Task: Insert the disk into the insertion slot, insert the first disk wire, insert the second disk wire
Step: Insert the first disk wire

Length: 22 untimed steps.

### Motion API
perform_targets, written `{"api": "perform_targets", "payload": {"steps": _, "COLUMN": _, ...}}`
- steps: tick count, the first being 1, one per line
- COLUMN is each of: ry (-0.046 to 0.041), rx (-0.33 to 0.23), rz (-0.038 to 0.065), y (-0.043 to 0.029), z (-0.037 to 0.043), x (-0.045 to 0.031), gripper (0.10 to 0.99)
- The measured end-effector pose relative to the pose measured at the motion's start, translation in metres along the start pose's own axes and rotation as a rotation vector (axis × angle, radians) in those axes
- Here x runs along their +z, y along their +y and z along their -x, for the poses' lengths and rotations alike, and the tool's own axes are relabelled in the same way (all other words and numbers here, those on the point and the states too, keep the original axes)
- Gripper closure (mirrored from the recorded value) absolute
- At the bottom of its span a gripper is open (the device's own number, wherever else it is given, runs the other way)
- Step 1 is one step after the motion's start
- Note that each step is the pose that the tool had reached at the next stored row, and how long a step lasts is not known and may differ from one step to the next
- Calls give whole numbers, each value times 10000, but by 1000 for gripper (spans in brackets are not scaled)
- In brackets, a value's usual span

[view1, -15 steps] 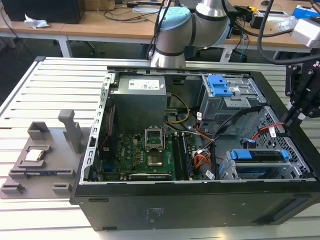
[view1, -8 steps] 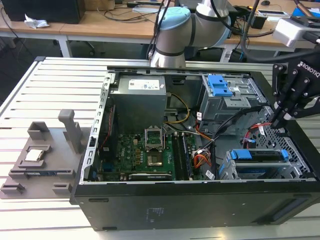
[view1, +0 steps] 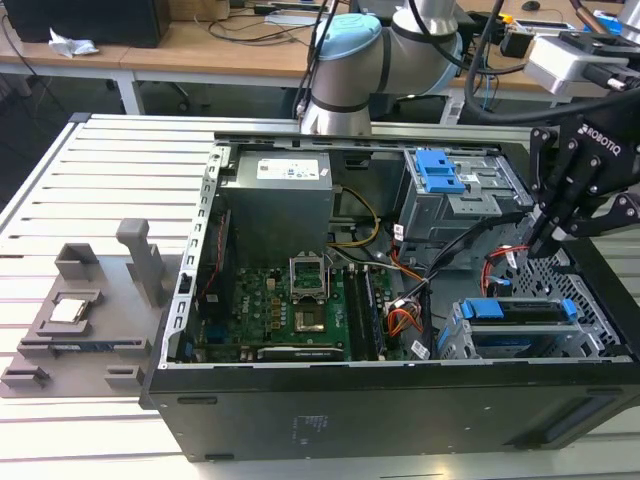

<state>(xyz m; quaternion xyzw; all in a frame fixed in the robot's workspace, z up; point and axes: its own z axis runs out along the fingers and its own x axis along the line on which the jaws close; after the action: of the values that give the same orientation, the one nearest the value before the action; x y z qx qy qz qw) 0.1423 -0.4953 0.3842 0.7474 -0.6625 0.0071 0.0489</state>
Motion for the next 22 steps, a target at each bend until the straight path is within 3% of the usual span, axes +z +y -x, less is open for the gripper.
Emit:
{"api": "perform_targets", "payload": {"steps": 13, "ry": 1, "rx": -2, "rz": 0, "y": 55, "z": -80, "x": 25, "gripper": 918}}
{"api": "perform_targets", "payload": {"steps": 22, "ry": 1, "rx": 0, "rz": 0, "y": 56, "z": -82, "x": 26, "gripper": 918}}
